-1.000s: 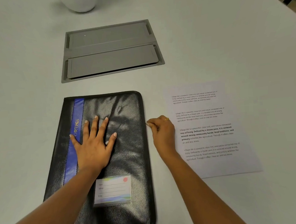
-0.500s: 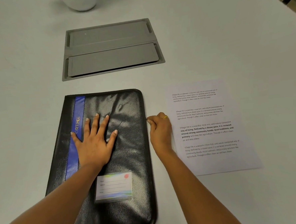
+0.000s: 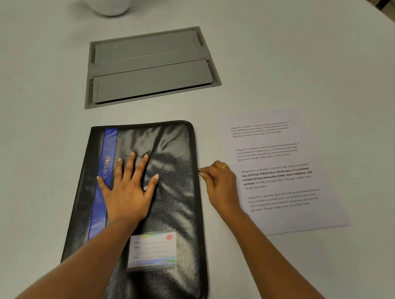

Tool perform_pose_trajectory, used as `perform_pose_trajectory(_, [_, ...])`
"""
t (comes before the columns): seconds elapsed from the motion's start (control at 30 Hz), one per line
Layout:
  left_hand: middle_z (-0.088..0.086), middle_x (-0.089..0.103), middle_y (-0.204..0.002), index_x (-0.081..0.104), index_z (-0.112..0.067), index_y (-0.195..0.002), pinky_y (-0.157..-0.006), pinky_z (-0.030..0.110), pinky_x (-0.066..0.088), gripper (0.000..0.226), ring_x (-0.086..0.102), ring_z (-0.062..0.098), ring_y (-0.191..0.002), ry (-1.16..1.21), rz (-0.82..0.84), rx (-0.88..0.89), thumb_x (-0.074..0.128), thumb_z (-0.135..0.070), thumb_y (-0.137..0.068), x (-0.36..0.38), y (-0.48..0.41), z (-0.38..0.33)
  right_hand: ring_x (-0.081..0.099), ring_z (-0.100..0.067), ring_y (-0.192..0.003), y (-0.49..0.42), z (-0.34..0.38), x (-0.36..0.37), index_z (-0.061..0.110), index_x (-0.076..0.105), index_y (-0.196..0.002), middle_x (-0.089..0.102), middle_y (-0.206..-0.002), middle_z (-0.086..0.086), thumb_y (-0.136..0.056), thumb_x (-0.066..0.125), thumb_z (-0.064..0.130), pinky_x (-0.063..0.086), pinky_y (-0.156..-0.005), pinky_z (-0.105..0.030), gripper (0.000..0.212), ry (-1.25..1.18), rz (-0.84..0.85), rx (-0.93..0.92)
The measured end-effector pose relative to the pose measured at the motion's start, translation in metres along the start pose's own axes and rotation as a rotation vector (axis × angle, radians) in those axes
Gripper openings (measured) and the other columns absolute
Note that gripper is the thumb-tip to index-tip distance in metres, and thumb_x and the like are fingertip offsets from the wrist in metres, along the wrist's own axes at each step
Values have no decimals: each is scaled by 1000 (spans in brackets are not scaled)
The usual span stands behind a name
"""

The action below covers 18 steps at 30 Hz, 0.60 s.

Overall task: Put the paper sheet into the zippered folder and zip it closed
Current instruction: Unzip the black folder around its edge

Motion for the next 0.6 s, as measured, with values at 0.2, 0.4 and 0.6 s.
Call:
perform_pose_trajectory(0.2, [-14, 9, -157, 11, -46, -145, -110, 63, -1, 72, 1, 13, -146, 1, 0, -2, 2, -70, -77, 1, 0, -1, 46, -14, -67, 6, -4, -4, 1, 72, -89, 48, -68, 1, -83, 62, 3, 35, -62, -1, 12, -14, 9, -1])
perform_pose_trajectory(0.4, [-14, 10, -157, 12, -45, -145, -110, 63, -1, 73, 1, 14, -146, 3, 0, 1, 2, -70, -77, 2, -1, -1, 48, -13, -71, 6, -4, -2, 2, 72, -89, 54, -72, -6, -84, 61, 5, 33, -62, -11, 12, -29, -3, 62])
perform_pose_trajectory(0.6, [-14, 8, -157, 12, -44, -145, -111, 62, -1, 75, 1, 14, -146, 8, -2, -2, 0, -70, -75, 0, 1, -1, 47, -12, -75, 5, 0, 4, 1, 69, -84, 60, -86, -15, -87, 56, 5, 34, -62, -6, 14, -7, -85, 131])
Point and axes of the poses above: each hand's wrist, its own y-axis away from the middle knuckle, its own x-axis out of the palm, z = x × y, the point moved 2 cm from there along -y, towards the middle knuckle
